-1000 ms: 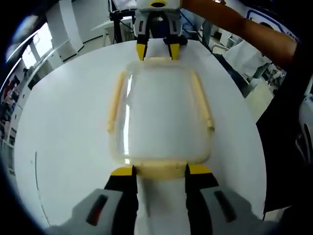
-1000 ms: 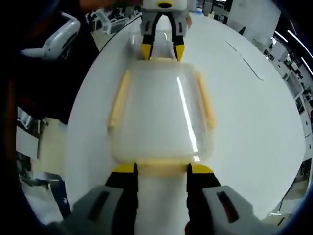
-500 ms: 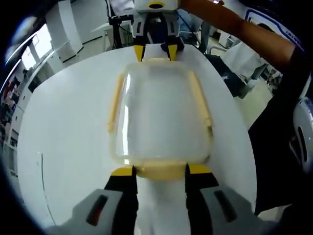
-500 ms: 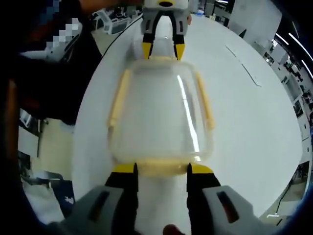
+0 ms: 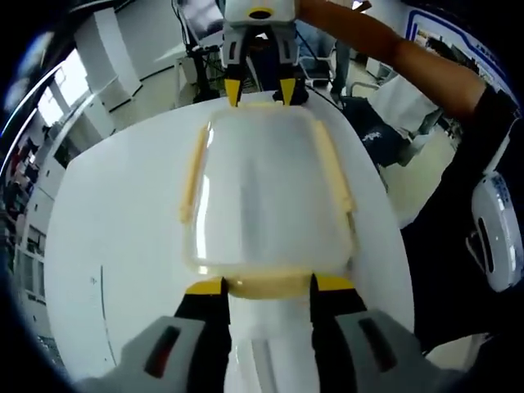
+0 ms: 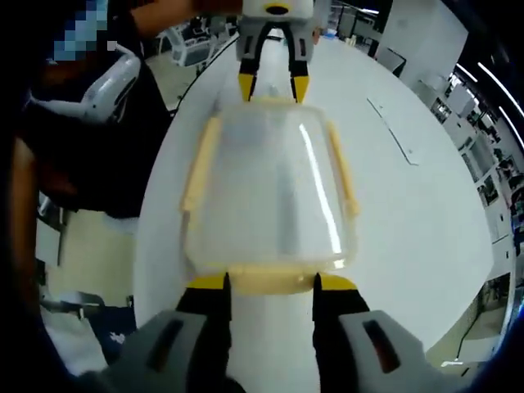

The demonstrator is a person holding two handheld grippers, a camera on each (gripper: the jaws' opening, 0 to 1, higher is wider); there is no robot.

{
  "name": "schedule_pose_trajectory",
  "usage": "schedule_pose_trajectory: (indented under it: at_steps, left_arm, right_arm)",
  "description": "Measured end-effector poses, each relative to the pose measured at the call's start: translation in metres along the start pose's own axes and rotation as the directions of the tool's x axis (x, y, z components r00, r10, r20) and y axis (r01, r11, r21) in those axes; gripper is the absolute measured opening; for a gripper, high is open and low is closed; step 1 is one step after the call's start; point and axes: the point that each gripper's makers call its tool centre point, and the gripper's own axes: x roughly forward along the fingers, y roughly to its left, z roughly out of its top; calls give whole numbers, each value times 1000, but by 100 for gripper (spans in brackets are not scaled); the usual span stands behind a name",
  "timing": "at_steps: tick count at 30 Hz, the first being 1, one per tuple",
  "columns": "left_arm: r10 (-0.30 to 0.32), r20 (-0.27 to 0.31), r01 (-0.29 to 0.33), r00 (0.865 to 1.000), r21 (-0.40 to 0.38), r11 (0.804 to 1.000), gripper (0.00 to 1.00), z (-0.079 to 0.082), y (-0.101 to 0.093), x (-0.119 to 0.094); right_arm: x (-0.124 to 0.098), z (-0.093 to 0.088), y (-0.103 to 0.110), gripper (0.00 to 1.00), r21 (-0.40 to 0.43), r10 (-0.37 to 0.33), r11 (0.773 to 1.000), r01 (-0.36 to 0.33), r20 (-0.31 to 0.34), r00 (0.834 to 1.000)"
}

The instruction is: Snap each plastic latch of the storage box into its locked position after aligning the lid with the box until every specified latch is closed and the lid sits flush.

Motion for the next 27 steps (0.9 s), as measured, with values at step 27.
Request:
schedule_pose_trajectory:
  at_steps: [27]
  left_arm:
    - [-24, 5, 24, 1000, 32, 999, 35, 47, -6, -138]
  right_arm:
    - [-125, 91, 9, 34, -6, -28, 1000, 29, 113, 993]
